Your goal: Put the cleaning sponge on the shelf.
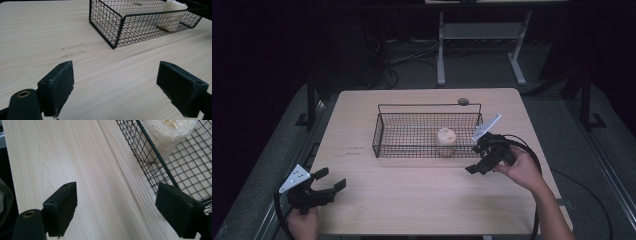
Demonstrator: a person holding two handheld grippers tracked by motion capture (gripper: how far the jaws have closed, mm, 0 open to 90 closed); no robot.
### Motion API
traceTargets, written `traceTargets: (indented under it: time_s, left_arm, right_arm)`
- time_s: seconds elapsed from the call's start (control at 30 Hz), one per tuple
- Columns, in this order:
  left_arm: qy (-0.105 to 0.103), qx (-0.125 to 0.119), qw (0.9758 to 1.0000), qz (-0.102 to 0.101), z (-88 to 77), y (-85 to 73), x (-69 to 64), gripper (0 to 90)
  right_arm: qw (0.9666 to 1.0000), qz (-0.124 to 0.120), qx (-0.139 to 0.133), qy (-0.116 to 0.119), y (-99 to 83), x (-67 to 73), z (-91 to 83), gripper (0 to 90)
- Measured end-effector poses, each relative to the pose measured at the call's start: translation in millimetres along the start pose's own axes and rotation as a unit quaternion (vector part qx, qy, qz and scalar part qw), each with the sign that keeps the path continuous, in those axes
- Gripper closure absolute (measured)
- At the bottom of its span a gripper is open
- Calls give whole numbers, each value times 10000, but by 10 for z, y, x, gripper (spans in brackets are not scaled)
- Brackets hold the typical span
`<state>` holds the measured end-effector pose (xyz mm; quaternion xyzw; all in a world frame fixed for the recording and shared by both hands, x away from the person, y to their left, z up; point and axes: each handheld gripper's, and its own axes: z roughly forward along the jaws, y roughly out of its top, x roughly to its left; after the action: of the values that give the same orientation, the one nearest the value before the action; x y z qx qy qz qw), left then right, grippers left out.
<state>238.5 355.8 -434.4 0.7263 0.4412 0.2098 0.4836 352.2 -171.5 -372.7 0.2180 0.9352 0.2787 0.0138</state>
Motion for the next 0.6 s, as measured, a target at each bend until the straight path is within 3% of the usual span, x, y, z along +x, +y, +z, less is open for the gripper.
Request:
traceTargets:
  time_s: [0.6]
  left_arm:
    - [0, 4, 10000, 6, 8, 1, -13, 138]
  right_arm:
    - [9999, 124, -110, 6, -285, 69, 37, 170]
